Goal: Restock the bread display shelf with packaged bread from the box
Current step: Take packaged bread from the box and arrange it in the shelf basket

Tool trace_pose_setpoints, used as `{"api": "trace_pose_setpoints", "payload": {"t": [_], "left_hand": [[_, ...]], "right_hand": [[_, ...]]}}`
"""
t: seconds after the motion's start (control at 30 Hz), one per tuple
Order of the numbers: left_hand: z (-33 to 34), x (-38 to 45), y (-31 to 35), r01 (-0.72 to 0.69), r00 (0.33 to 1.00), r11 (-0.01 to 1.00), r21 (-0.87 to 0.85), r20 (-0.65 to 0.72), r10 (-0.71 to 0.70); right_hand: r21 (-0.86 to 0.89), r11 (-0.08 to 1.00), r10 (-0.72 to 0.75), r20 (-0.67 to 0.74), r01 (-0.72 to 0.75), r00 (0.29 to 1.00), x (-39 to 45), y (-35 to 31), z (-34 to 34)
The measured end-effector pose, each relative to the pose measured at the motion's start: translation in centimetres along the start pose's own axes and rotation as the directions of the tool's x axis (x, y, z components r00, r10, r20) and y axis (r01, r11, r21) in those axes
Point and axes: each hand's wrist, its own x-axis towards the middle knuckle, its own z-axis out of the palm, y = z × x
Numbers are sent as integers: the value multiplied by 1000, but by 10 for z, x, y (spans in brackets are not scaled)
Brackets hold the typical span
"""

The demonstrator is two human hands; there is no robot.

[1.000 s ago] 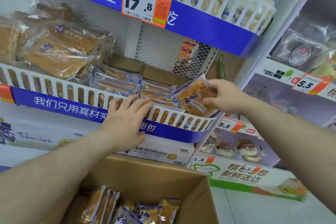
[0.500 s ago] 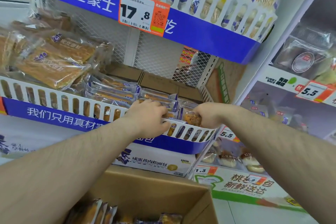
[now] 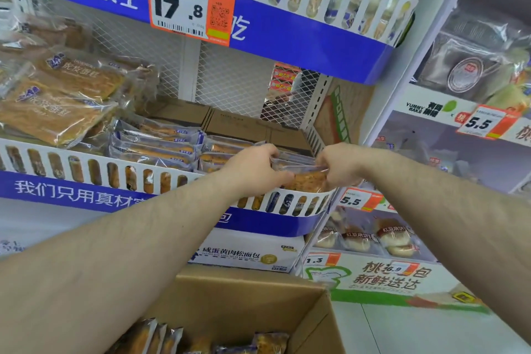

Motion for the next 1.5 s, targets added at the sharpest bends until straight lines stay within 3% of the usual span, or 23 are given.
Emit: {"api": "trace_pose_setpoints", "payload": {"t": [0.17,0.4,0.73,0.8,0.93,1.03,1.1,1.23,1.3,1.4,1.5], "left_hand": [[7,15,12,-14,999,993,113,41,10],[0,11,4,-54,997,975,217,-36,63],[-9,8,-8,-71,996,961,266,-32,83],[-8,9,-7,-73,997,964,256,-20,81],[-3,16,5,-88,996,947,308,50,76],[-2,25,13,-56,995,940,337,97,25],[0,28,16,-33,996,936,349,89,2],[12,33,16,-51,997,936,347,66,29],[12,35,14,-41,994,947,319,112,6],[4,37,11,2,977,969,249,206,-55],[-1,36,6,21,983,987,159,179,-50]], "right_hand": [[145,985,-70,-145,91,987,4,5,15],[434,892,-52,-184,128,982,11,7,32],[554,821,-60,-160,140,985,13,0,38],[468,871,-95,-140,151,986,14,0,34],[69,988,-130,-98,137,987,15,3,22],[-225,969,-134,-118,105,984,15,2,15],[-322,940,-166,-133,115,977,14,0,12],[-353,925,-181,-92,138,979,12,4,13],[-314,939,-149,-7,139,989,12,3,10],[-145,985,-77,122,95,989,13,0,-4],[42,993,-114,84,111,990,11,-2,-14]]}}
